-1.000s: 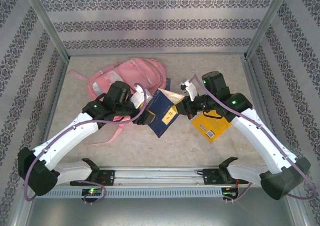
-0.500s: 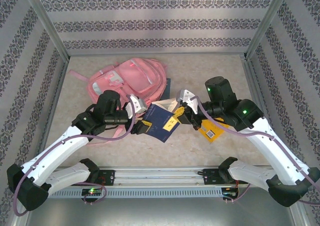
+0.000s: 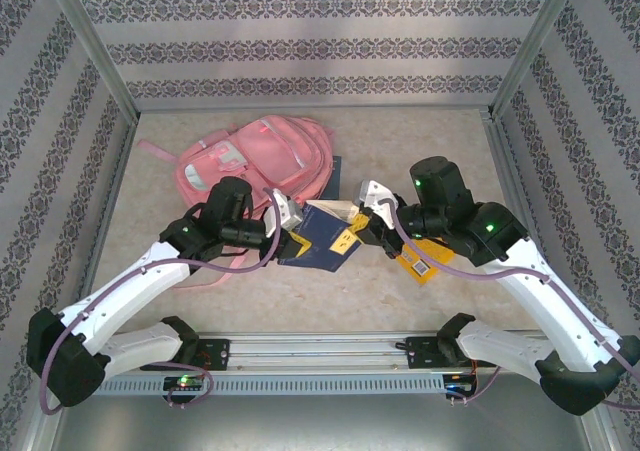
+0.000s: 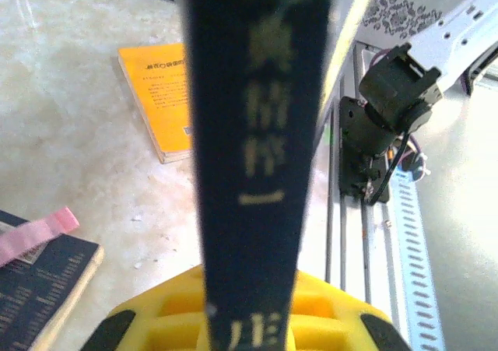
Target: Pack books, pencil case, and school supplies into a backpack
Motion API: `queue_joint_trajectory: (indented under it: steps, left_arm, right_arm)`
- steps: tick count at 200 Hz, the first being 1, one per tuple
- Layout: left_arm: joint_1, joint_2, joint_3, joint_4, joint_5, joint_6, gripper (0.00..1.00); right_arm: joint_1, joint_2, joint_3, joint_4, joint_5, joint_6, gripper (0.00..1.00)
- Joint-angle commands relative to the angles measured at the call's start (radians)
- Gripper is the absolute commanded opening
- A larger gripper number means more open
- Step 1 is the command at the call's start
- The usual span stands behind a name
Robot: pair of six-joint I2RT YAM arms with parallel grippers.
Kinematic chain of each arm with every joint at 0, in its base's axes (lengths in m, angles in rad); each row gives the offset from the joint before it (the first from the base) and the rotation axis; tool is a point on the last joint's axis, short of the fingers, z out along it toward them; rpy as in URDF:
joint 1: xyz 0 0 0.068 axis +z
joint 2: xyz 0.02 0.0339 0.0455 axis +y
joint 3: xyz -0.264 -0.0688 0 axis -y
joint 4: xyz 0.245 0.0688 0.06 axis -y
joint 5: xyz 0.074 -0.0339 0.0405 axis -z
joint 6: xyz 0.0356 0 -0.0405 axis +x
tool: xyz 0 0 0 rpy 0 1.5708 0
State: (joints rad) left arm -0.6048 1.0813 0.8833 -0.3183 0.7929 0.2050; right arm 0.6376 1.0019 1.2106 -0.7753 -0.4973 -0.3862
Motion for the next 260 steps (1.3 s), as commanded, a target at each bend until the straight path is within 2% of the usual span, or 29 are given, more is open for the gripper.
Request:
queue_joint_trajectory:
  steps: [1,10,27,39,65,86,97,120,141,175,189,199,227,242,260]
  left_arm:
    - [0.0,-0.042,-0.006,0.136,0.022,-0.019,0.0]
    - [0.002,-0.055,-0.019,0.166,0.018,-0.041,0.0]
    - [0.009,-0.078,-0.054,0.244,0.016,-0.104,0.0]
    - [0.015,-0.095,-0.08,0.317,0.016,-0.161,0.0]
    - [0.026,-0.107,-0.132,0.51,0.055,-0.298,0.0]
    - [0.027,-0.097,-0.142,0.591,0.072,-0.359,0.0]
    - [0.028,-0.094,-0.139,0.599,0.081,-0.367,0.0]
    - [0.028,-0.087,-0.131,0.613,0.113,-0.385,0.0]
    - [0.028,-0.083,-0.131,0.645,0.134,-0.417,0.0]
    - [0.029,-0.07,-0.133,0.696,0.141,-0.487,0.0]
    - [0.031,-0.059,-0.134,0.743,0.054,-0.58,0.0]
    - [0.031,-0.044,-0.137,0.811,-0.029,-0.693,0.0]
    - [0.031,0.044,-0.18,1.152,-0.29,-1.057,0.0]
    - [0.03,0.083,-0.171,1.221,-0.405,-1.133,0.0]
    - [0.027,0.105,-0.137,1.266,-0.491,-1.189,0.0]
  right_arm:
    - [0.01,-0.052,-0.063,0.099,0.182,0.035,0.22]
    - [0.008,-0.076,-0.092,0.137,0.272,0.071,0.41]
    - [-0.007,-0.132,-0.147,0.215,0.341,0.136,0.62]
    - [-0.028,-0.17,-0.188,0.275,0.306,0.198,0.71]
    - [-0.078,-0.216,-0.272,0.421,0.112,0.364,0.8]
    - [-0.11,-0.205,-0.315,0.549,-0.078,0.503,0.83]
    - [-0.111,-0.197,-0.332,0.609,-0.131,0.55,0.84]
    - [-0.117,-0.184,-0.369,0.711,-0.194,0.62,0.84]
    - [-0.138,-0.169,-0.405,0.781,-0.201,0.675,0.83]
    - [-0.192,-0.154,-0.473,0.965,-0.245,0.847,0.77]
    - [-0.204,-0.161,-0.501,1.018,-0.216,0.919,0.78]
    - [-0.217,-0.173,-0.527,1.074,-0.179,0.995,0.8]
    - [-0.234,-0.161,-0.582,1.237,-0.047,1.227,0.85]
    - [-0.235,-0.138,-0.598,1.282,0.048,1.328,0.87]
    - [-0.23,-0.095,-0.612,1.349,0.171,1.473,0.89]
